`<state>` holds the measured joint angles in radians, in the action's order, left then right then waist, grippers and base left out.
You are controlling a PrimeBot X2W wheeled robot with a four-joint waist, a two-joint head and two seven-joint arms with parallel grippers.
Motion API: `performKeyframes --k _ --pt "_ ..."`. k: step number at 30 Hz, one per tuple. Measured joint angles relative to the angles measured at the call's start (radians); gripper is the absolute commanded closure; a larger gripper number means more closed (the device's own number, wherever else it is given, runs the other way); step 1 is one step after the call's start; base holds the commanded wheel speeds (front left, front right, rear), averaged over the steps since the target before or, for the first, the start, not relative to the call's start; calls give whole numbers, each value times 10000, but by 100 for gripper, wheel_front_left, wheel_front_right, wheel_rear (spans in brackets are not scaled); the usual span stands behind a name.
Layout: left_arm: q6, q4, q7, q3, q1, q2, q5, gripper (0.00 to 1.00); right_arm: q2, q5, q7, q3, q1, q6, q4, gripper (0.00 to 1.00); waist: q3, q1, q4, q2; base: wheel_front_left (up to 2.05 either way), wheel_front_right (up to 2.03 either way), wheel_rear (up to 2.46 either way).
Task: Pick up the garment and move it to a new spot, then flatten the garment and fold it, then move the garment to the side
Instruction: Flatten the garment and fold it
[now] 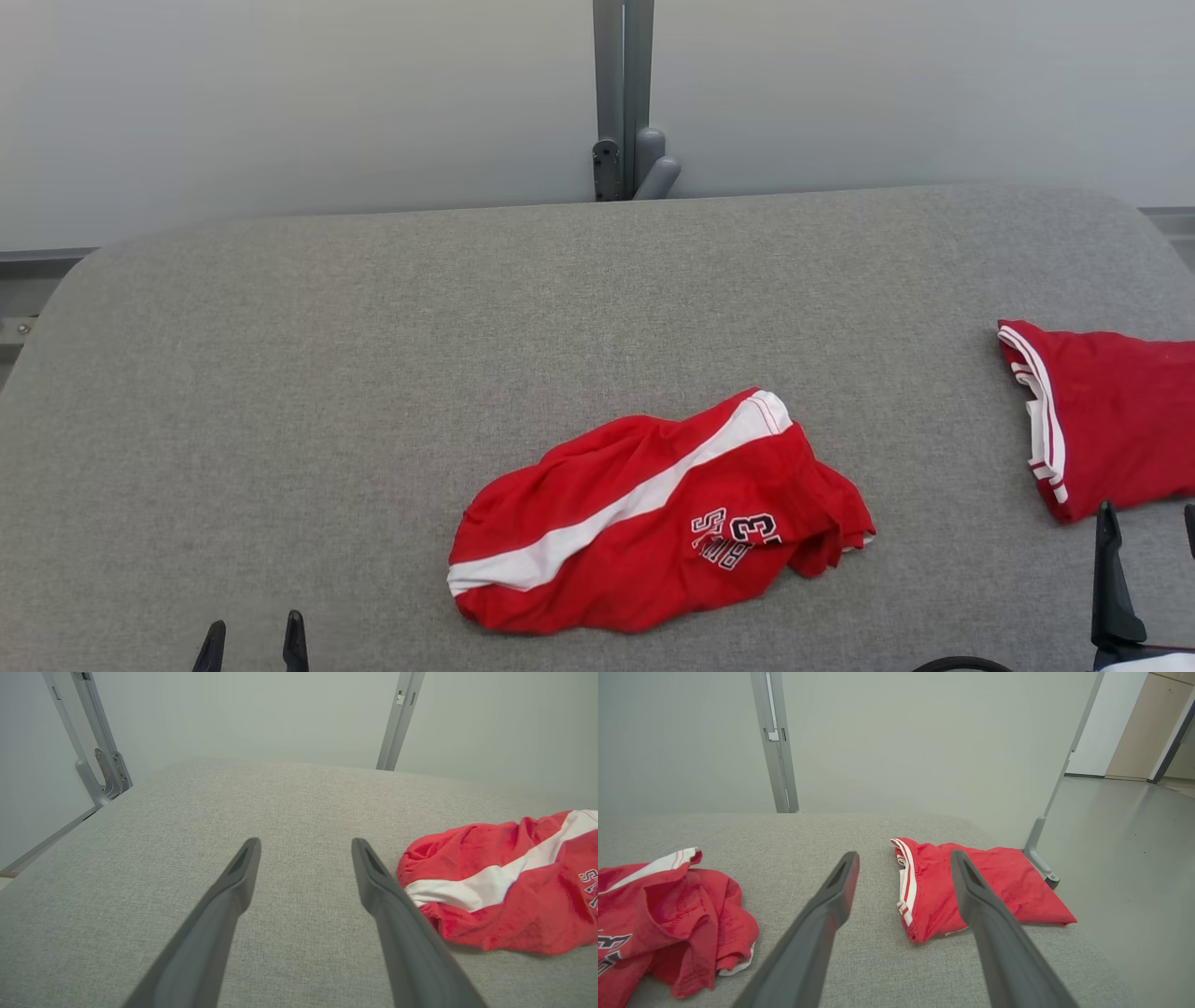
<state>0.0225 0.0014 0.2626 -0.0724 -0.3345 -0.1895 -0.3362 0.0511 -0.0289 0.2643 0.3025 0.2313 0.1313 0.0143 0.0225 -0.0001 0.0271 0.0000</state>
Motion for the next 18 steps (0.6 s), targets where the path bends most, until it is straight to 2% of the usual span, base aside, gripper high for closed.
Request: performKeyframes --k 1,7,11,18 --pt "-364 86 0 355 -31 240 293 0 2 6 0 63 7 0 -17 0 -15 0 34 0 0 0 0" --pt "-1131 167 0 988 -20 790 895 0 -2 21 0 -267 -26 0 -73 0 -51 0 80 0 0 0 0" --pt "-1369 226 0 1068 45 965 1095 0 -8 19 2 -667 -146 0 -79 0 -62 0 61 0 0 0 0" --pt "-1473 257 0 1127 171 1156 1198 0 13 -71 0 -1244 -218 0 -127 0 -39 0 19 0 0 0 0"
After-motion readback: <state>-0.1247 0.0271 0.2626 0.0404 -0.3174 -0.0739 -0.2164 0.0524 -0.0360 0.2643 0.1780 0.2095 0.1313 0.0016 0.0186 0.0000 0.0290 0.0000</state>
